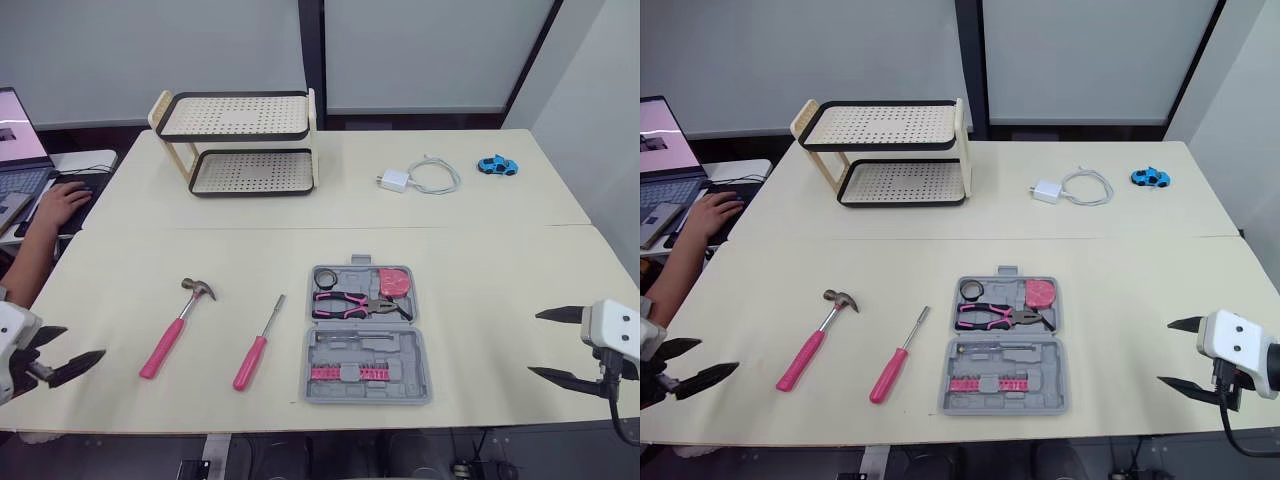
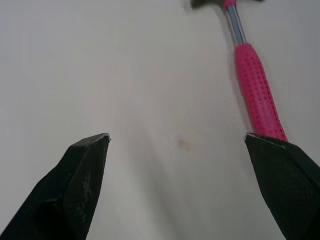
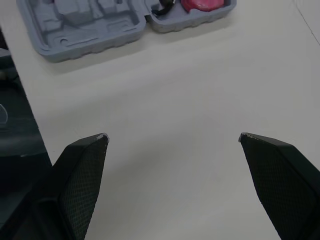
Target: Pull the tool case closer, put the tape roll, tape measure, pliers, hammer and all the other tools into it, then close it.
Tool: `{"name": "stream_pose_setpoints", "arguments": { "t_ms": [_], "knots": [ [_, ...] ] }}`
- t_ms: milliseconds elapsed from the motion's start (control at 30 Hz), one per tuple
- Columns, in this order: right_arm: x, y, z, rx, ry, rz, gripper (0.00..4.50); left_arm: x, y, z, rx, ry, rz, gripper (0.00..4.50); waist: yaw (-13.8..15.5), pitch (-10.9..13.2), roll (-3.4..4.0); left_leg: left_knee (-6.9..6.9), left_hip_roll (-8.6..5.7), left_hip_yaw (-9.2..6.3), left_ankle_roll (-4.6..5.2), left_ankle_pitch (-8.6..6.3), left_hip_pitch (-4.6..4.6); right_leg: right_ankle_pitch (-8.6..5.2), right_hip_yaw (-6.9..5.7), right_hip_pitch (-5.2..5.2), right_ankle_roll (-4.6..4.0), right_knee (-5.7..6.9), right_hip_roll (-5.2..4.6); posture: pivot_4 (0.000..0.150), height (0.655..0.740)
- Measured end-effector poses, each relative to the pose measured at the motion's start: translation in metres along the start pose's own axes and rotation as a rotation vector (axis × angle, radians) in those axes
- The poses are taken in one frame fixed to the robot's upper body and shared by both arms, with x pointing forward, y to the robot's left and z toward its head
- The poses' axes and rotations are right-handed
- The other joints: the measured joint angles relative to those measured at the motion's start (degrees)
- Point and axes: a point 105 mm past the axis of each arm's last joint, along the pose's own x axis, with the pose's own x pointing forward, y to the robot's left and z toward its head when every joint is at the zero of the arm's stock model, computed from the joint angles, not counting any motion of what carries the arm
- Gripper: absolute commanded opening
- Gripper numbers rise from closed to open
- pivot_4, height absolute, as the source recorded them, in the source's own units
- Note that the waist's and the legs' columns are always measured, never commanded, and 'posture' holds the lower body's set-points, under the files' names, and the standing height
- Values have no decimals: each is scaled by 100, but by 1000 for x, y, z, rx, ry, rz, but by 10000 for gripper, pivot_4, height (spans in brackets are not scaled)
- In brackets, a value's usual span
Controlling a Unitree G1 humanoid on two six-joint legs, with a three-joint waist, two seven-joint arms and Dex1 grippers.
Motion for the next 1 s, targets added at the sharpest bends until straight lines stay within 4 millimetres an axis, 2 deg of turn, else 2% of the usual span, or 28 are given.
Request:
{"name": "stream_pose_setpoints", "arguments": {
  "t_ms": [200,367,500,733,867,1000],
  "knots": [
    [0,-12,14,-66,-7,31,44927,1,-11,1,61,47,-132,45000,-1,2,-3,1,4,3,1,-1,-1,0,-9,6,0,-2,0,1500,7400],
    [1,-21,17,-64,-22,19,44927,3,-8,5,2,39,-113,45000,-3,4,-2,3,3,3,2,-1,-2,0,-9,6,0,-1,-1,1500,7400],
    [0,-25,31,-74,-40,33,44927,-2,-5,6,-85,27,-76,45000,-7,6,0,3,8,1,2,-1,-1,0,-9,4,0,2,0,1500,7400],
    [15,-28,92,-156,-208,101,44927,2,-3,19,-188,-50,8,45000,-27,7,2,3,21,-13,1,-1,-2,0,-8,-1,0,3,-2,1500,7400],
    [33,-23,131,-176,-357,154,44927,14,-17,23,-237,-89,3,45000,-29,7,0,4,22,-23,0,-1,-11,1,-8,-11,0,2,-4,1500,7400],
    [47,-21,149,-157,-411,192,44927,24,-24,30,-262,-110,10,45000,3,7,0,5,20,-30,0,-1,-16,1,-12,-18,0,2,-9,1500,7400]
  ]
}}
